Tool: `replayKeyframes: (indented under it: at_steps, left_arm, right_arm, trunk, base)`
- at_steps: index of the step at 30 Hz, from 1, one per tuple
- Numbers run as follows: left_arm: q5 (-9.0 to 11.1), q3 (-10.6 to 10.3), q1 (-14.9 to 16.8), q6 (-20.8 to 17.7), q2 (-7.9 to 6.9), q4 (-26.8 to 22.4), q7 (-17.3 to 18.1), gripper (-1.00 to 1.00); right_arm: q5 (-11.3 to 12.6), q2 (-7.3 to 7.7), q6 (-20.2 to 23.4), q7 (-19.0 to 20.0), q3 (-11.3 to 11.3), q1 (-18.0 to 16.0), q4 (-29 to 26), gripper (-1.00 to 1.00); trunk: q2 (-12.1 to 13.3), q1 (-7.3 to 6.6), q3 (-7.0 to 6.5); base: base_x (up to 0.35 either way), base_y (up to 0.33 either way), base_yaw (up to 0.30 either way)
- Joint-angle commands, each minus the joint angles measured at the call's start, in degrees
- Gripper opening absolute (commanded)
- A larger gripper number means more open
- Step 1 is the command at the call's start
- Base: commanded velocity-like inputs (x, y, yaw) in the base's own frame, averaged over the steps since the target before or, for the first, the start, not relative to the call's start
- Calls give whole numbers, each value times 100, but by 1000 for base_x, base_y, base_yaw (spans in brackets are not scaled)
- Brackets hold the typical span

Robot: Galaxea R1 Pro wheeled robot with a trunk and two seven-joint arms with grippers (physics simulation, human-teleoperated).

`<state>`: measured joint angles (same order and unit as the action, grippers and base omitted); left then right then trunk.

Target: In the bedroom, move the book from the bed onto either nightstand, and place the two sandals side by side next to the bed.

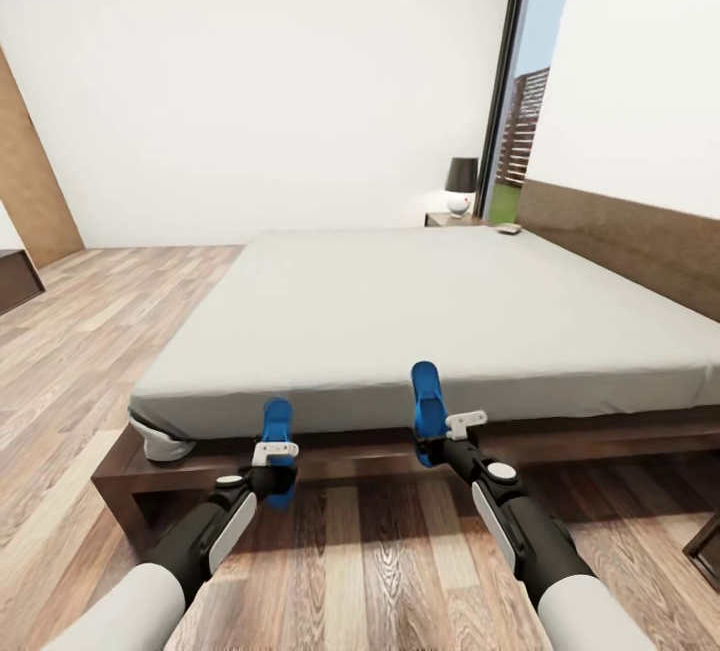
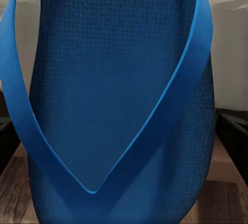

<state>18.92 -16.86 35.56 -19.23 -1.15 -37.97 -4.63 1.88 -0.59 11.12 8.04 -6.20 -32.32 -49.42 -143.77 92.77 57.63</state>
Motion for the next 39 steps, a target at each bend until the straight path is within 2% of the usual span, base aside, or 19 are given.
replayKeyframes:
  at_steps: [1, 8, 14, 19, 39]
  left_arm:
    - [52, -41, 3, -184, 5, -65, -47, -100]
    - [69, -46, 3, -301, -26, -21, -48, -100]
    - [68, -46, -4, -461, -10, 97, -47, -100]
    - [52, -59, -25, -712, 10, 237, -45, -100]
    - [77, -14, -32, -865, 9, 358, -45, -100]
  right_arm:
    - [31, 0, 29, 30, -1, 0, -1, -100]
    - [45, 4, 31, 41, -6, 104, 238, -100]
    - [46, 211, 20, 56, -24, 142, 852, -100]
    - [42, 231, 22, 59, -30, 144, 1075, -100]
    - [36, 234, 25, 53, -31, 144, 1128, -100]
  trunk:
    - [-4, 1, 28]
    - [-14, 19, 184]
    - [-22, 34, 316]
    - [-28, 47, 427]
    - [-55, 99, 870]
  base:
    - [0, 0, 0]
    - [0, 0, 0]
    - [0, 0, 0]
    - [0, 0, 0]
    - [0, 0, 0]
